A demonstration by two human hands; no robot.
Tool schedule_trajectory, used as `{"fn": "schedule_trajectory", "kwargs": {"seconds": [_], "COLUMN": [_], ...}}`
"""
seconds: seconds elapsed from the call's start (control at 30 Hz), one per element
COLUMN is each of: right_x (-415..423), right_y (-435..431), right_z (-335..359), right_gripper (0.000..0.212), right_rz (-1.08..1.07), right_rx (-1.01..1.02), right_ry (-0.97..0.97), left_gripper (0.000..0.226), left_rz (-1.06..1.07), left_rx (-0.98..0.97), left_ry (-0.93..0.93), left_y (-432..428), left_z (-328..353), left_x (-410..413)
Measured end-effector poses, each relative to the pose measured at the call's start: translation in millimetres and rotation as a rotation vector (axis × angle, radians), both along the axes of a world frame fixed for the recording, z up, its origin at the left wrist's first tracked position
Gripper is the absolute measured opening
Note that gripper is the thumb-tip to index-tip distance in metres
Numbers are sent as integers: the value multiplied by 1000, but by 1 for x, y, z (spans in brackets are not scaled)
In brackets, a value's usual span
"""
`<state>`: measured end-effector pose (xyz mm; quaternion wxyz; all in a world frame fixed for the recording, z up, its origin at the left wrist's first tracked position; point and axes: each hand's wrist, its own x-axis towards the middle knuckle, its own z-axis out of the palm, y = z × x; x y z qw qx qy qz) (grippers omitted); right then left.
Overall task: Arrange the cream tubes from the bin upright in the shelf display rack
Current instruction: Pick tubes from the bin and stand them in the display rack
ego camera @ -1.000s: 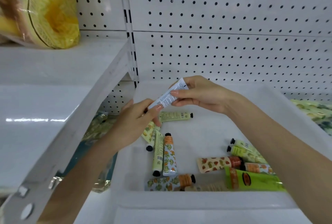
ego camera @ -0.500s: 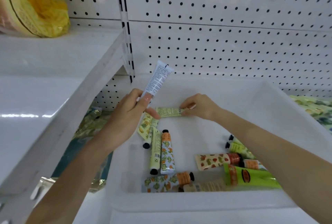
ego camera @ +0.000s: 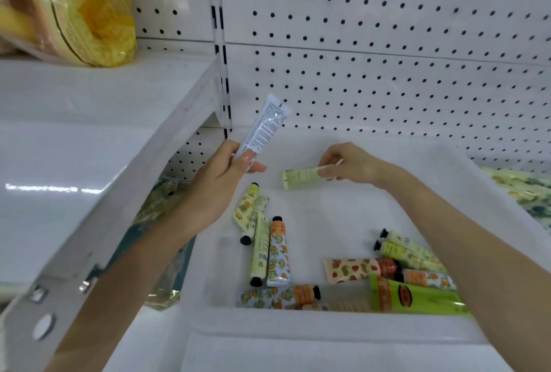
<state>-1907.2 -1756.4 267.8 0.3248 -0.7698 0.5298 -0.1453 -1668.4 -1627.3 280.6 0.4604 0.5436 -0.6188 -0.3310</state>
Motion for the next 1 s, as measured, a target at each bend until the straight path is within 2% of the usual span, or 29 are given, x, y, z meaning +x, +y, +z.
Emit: {"fn": "schedule_trajectory", "kwargs": {"seconds": [0.07,0.17,0.27,0.37,0.47,0.77,1.0], "right_x": [-10,-12,-2,4,7,12,24], "right_y": [7,21,31,39,44,47,51], "right_z": [23,47,61,68,69,71,69], "right_gripper": [13,21,33,37,31,21,19], "right_rz": [3,95,170,199,241,218,190], "right_rx": [69,158,224,204,180,140,34], "right_ry": [-222,-439,-571,-576,-543,-529,-515], "left_gripper": [19,19,29,28,31,34,31], "left_rz": [10,-24,-77,-149,-245,-341,-368], "left_rx": [-16,0,141,293,388,427,408], "left_ry": [9,73,236,399,545,513,396], "left_y": [-2,-6,-8,-4,1,2,1], "left_z": [8,20,28,26,26,24,22], "left_x": [-2,-12,-27,-36,-36,-33,-32]}}
